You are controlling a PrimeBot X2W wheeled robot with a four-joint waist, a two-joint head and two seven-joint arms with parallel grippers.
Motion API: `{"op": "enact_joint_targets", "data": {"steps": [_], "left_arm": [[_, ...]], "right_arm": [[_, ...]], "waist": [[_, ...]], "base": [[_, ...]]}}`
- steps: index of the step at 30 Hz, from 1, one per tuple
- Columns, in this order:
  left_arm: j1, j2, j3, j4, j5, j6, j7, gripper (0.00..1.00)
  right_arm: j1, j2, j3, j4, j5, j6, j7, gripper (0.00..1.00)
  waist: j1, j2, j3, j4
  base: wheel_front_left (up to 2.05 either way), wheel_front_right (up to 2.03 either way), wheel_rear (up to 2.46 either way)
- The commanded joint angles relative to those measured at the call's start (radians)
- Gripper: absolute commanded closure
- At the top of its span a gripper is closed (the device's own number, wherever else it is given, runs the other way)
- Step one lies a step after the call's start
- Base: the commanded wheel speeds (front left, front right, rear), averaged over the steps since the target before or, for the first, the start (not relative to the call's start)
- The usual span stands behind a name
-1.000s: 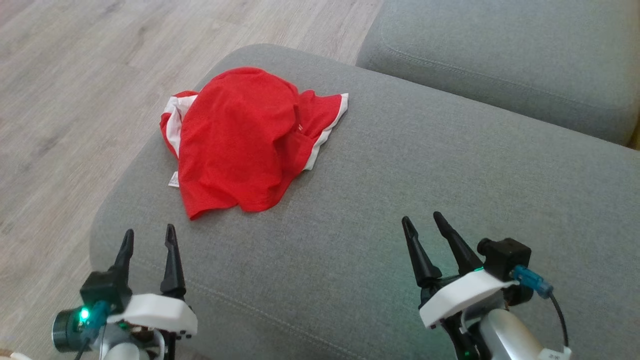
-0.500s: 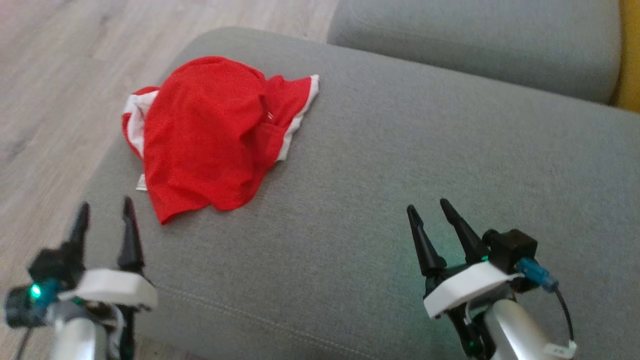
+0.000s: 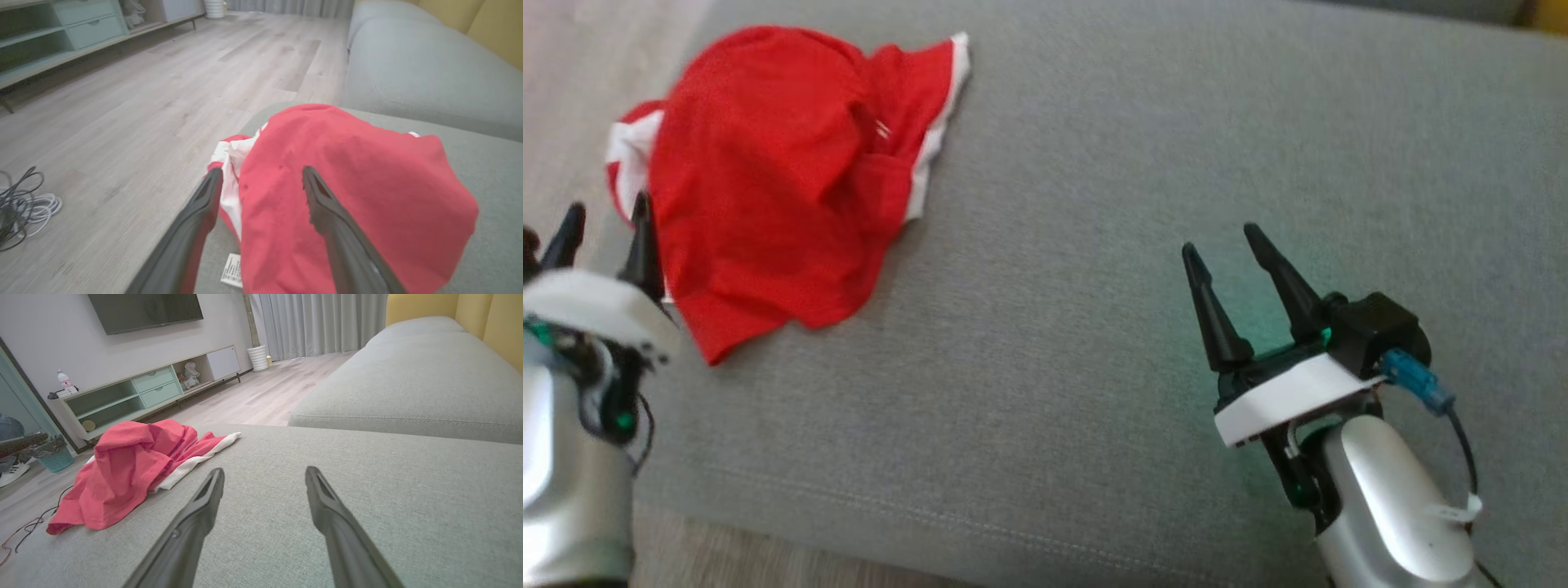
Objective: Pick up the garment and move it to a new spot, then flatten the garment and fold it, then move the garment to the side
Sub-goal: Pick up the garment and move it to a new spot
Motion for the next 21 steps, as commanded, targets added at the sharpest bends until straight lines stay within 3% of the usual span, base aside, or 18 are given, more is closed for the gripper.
{"op": "enact_joint_targets", "data": {"steps": [1, 9, 20, 21], "left_arm": [[-0.076, 0.065, 0.021, 0.011, -0.021, -0.006, 0.026, 0.00], [-0.236, 0.145, -0.096, 0.179, -0.097, -0.016, 0.152, 0.00], [-0.332, 0.203, -0.259, 0.308, -0.192, -0.016, 0.183, 0.00], [-0.338, 0.203, -0.269, 0.320, -0.204, -0.016, 0.185, 0.05]], "right_arm": [[-0.038, 0.001, 0.021, -0.049, -0.008, 0.004, 0.007, 0.00], [-0.042, 0.001, 0.012, -0.087, -0.036, 0.004, 0.027, 0.00], [-0.060, 0.001, 0.013, -0.112, -0.042, 0.004, 0.030, 0.00], [-0.060, 0.001, 0.013, -0.112, -0.044, 0.004, 0.030, 0.00]], "waist": [[-0.0001, 0.0000, 0.047, -0.033], [-0.0001, 0.0000, 0.103, -0.066], [-0.0001, 0.0000, 0.151, -0.102], [-0.0001, 0.0000, 0.152, -0.104]], "base": [[0.00, 0.00, 0.00], [0.00, 0.00, 0.00], [0.00, 0.00, 0.00], [0.00, 0.00, 0.00]]}}
